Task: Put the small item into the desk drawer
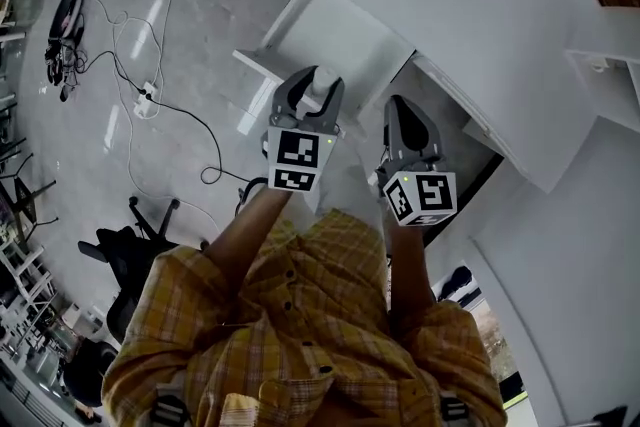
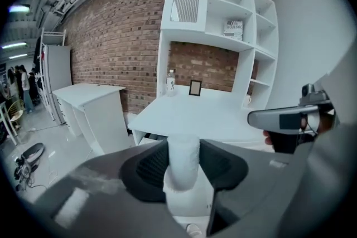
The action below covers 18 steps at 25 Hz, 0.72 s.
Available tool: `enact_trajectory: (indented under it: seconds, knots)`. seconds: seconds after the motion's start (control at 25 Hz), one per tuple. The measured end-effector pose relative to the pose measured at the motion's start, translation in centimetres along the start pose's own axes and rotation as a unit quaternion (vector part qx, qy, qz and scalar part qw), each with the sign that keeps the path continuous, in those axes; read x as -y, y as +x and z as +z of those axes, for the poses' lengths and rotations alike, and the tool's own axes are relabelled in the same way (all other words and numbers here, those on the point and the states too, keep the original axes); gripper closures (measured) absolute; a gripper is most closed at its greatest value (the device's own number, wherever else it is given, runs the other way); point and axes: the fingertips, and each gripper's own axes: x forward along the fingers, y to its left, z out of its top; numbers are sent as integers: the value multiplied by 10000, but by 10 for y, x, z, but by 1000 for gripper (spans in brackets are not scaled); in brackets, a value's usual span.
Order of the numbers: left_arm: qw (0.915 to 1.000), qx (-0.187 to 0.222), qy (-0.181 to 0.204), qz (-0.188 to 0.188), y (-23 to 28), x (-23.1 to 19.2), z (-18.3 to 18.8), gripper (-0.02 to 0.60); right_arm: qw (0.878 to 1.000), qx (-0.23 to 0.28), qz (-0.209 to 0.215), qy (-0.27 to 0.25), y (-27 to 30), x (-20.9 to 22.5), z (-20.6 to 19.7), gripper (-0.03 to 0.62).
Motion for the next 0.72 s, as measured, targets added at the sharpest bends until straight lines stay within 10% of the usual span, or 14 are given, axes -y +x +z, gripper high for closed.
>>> enact_trajectory:
  seconds: [0.72]
  knots:
    - [9923, -1218, -197, 111, 110, -22, -77, 405, 9984, -564, 13, 91, 44, 32, -53, 592]
